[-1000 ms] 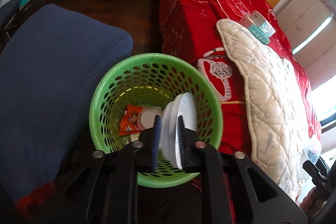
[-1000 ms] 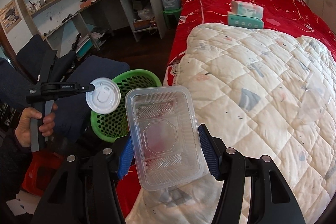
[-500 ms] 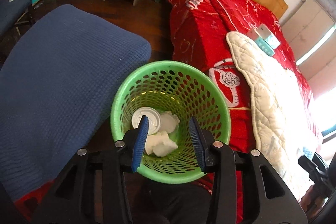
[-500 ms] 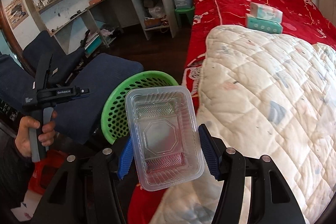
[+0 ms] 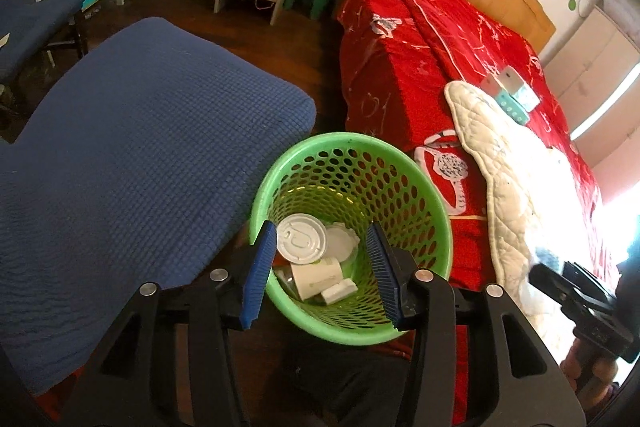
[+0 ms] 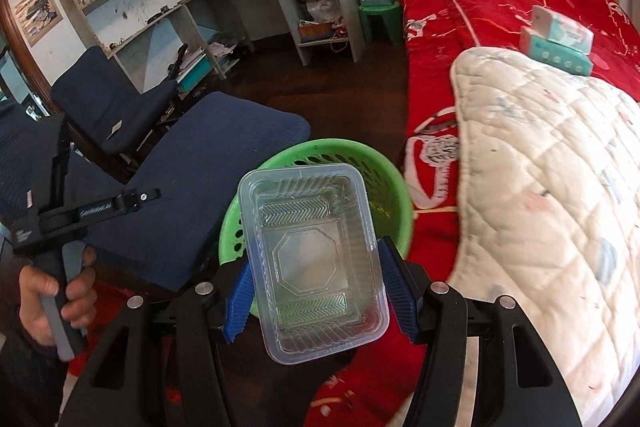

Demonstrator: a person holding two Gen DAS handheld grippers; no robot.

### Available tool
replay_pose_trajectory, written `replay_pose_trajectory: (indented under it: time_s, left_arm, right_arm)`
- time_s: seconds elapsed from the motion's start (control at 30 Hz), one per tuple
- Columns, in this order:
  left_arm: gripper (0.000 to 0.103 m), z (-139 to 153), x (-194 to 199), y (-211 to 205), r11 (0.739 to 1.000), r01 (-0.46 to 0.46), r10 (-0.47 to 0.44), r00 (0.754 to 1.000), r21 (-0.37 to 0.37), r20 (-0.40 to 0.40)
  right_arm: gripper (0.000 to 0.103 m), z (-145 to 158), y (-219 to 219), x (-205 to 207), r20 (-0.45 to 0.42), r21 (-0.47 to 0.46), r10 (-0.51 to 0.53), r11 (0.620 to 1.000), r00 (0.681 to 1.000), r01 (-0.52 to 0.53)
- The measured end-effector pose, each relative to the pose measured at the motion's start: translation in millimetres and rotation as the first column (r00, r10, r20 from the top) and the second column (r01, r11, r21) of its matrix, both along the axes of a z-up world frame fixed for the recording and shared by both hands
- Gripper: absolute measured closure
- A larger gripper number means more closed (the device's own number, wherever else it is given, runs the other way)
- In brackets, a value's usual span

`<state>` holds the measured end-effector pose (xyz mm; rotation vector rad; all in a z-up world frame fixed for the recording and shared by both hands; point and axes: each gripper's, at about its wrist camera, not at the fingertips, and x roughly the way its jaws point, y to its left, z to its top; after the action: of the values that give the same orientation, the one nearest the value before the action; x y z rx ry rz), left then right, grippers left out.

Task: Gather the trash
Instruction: 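Carry the lid and tray to the wastebasket and open both tools to drop them, then move both tools away from the wastebasket toward the clear cups on the quilt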

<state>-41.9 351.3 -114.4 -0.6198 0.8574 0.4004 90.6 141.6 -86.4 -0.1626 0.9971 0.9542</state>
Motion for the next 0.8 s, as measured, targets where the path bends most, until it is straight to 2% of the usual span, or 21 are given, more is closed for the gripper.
replay_pose_trajectory:
  time_s: [0.13, 0.23, 0.4, 0.8]
  left_arm:
    - [0.056, 1, -3, 4, 1.0, -0.012, 0.012, 1.0, -0.002, 0.007]
    - [0.056, 1, -5, 5, 1.0, -0.016, 0.016, 1.0, -0.008, 0.011]
    - [0.055, -1, -5, 5, 1.0, -0.016, 0.016, 1.0, -0.013, 0.008]
    - [0.054, 7, 9, -19, 0.999, 0.037, -0.037, 0.999, 0.004, 0.016]
  right_arm:
    - [0.046, -7, 16, 0, -0.028, 0.003, -0.006, 1.0, 1.0, 0.006]
    - [0.038, -11, 21, 2, -0.052, 0.016, -0.021, 1.0, 0.998, 0.022]
    - [0.035, -11, 15, 4, -0.066, 0.027, -0.045, 0.999, 0.997, 0.047]
    - [0.029, 8, -54, 10, -0.013, 0.038, -0.142, 0.989, 0.99, 0.142]
